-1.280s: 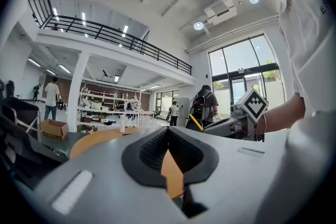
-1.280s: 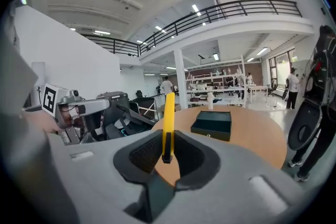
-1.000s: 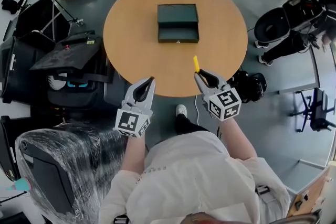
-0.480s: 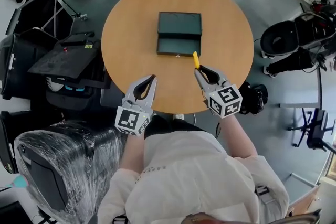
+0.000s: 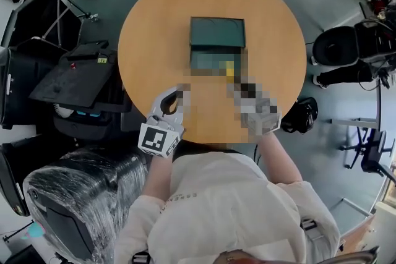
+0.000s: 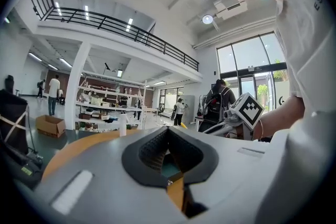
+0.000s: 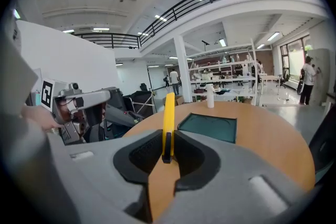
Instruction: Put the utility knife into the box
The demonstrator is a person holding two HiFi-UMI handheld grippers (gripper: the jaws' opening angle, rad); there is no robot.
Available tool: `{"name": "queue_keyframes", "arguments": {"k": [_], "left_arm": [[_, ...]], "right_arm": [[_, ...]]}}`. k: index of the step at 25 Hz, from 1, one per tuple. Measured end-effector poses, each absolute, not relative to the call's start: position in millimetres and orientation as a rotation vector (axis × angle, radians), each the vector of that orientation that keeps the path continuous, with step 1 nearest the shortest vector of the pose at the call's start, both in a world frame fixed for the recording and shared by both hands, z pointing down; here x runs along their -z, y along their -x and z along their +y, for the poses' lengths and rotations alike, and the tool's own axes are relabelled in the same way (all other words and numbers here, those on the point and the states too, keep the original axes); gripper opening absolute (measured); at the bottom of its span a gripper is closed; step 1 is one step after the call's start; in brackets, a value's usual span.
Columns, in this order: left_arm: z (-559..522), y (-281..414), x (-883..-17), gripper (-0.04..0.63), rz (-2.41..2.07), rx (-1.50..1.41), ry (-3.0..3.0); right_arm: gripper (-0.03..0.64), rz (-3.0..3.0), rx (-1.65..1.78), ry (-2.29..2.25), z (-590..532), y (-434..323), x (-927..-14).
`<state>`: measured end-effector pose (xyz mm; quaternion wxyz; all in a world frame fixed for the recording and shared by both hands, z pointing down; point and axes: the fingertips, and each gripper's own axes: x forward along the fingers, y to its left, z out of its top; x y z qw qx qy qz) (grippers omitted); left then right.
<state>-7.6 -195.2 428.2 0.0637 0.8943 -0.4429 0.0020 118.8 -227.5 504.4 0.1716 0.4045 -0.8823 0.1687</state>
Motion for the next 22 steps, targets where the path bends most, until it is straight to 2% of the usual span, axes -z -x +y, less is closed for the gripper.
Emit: {"name": "queue_keyframes", "arguments": {"k": [10, 22], "left_arm": [[-254, 24, -453, 0.018, -1.202, -0.029, -2.670], [-279, 28, -495, 0.018, -1.146, -0.114, -2.668]], "right_arm": [[0.057, -2.281, -0.373, -1.019, -297, -78, -588], [0.058, -1.998, -0.436, -0.853, -330, -92, -678]]}}
